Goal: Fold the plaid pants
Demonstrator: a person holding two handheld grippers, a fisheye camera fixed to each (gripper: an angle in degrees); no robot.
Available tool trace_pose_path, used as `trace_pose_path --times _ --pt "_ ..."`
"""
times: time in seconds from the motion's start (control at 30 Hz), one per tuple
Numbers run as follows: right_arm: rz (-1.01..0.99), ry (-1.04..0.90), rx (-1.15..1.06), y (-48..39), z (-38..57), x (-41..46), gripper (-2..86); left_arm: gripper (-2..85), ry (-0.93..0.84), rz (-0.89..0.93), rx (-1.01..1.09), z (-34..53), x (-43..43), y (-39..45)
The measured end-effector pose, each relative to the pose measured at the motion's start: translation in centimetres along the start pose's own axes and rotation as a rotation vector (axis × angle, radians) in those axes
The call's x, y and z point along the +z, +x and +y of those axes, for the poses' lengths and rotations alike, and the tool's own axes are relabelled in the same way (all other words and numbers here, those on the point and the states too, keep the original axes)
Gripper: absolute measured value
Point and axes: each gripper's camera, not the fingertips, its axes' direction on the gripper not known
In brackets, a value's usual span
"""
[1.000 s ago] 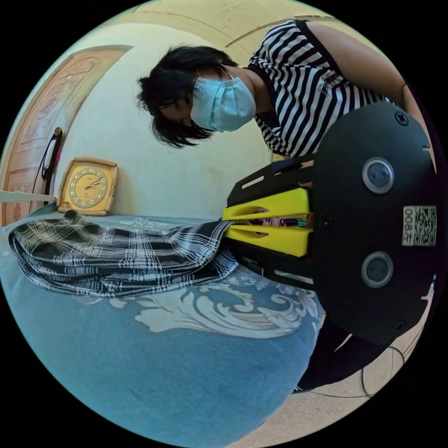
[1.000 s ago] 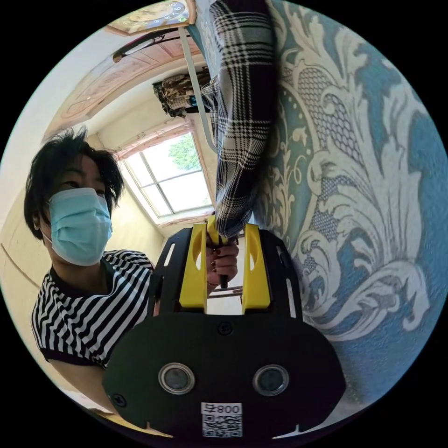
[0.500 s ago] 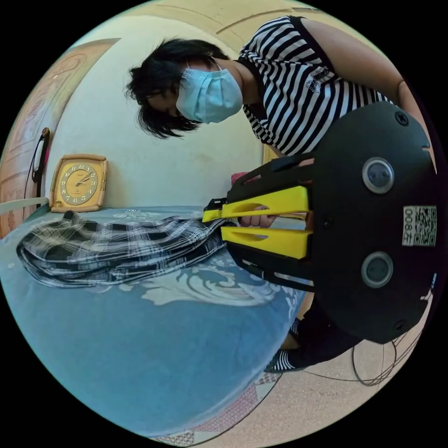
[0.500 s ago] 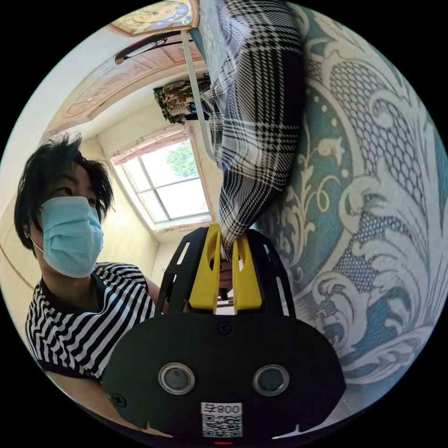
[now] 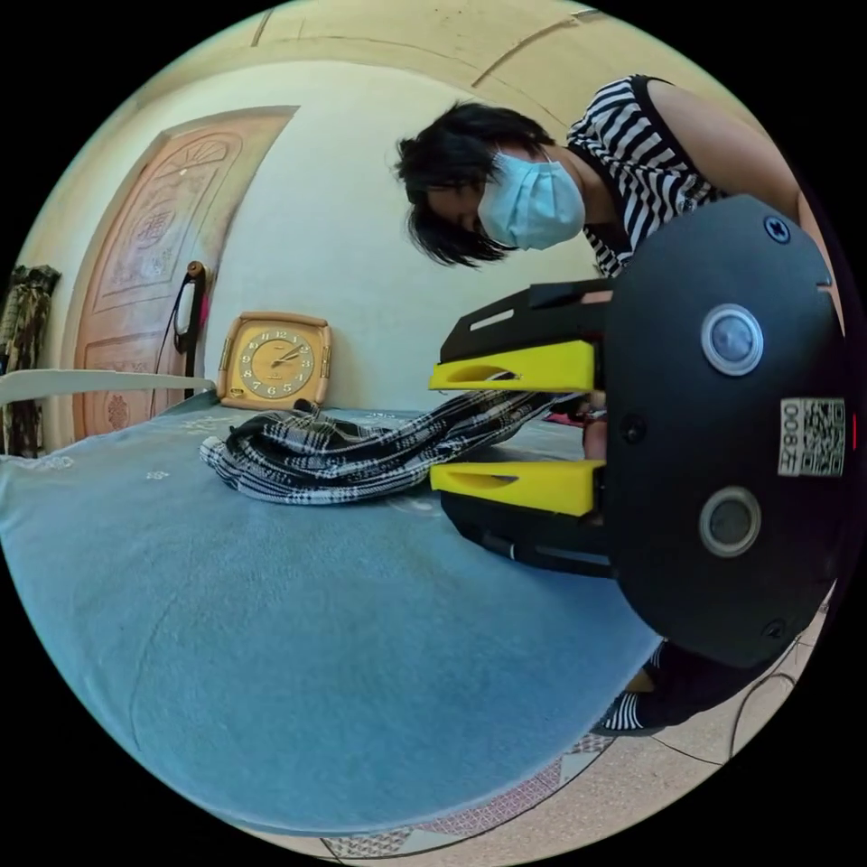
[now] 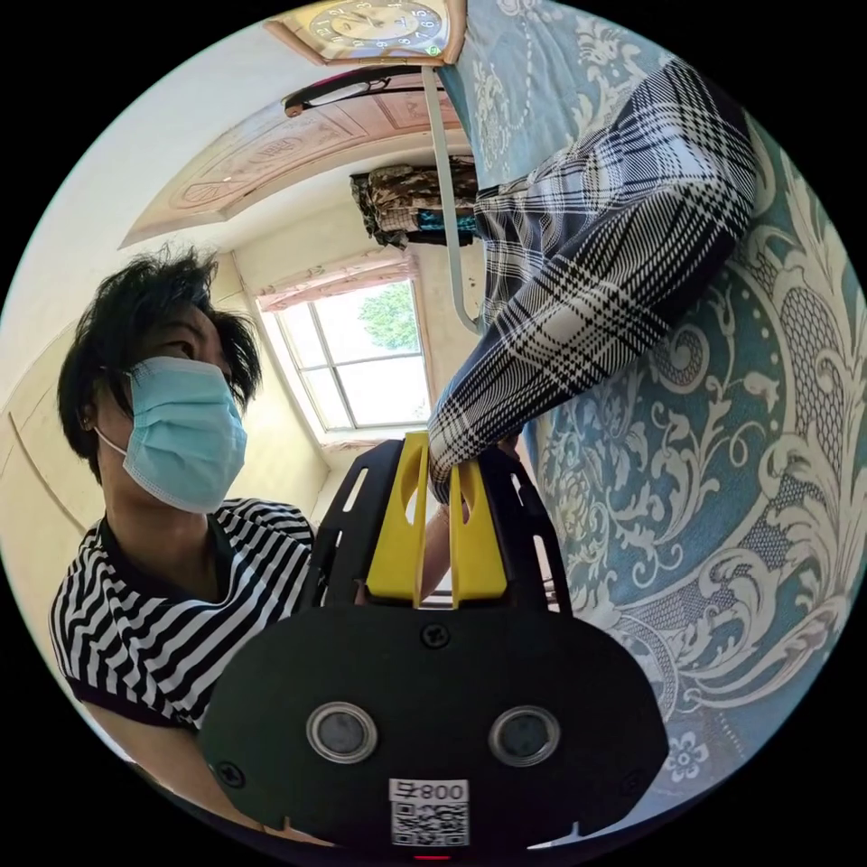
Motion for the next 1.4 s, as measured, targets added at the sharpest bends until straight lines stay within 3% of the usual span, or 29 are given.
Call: trace_pose_path --times 0.23,0.47,0.7,1.1,1.4 --pt "-0.004 0.012 0.012 -1.0 4.8 0.5 0.1 8.6 0.095 -0.077 0.067 -1.3 3.4 0.6" --pt "-0.02 0.036 0.039 -1.6 10.4 0.9 0.3 4.3 0.04 -0.2 0.104 0.2 9.0 1.5" --pt "-0.045 0.05 0.078 -4.1 18.2 -0.2 0.3 3.9 -0.001 -0.187 0.079 5.4 14.0 3.4" --pt "0.0 0.193 0.071 -16.7 38.0 -5.2 -0.1 3.9 -0.31 -0.178 0.094 15.9 32.3 11.2" --pt "0.07 0.552 0.032 -27.9 59.9 -8.7 -0.1 3.9 -0.685 -0.059 0.098 26.9 51.7 15.1"
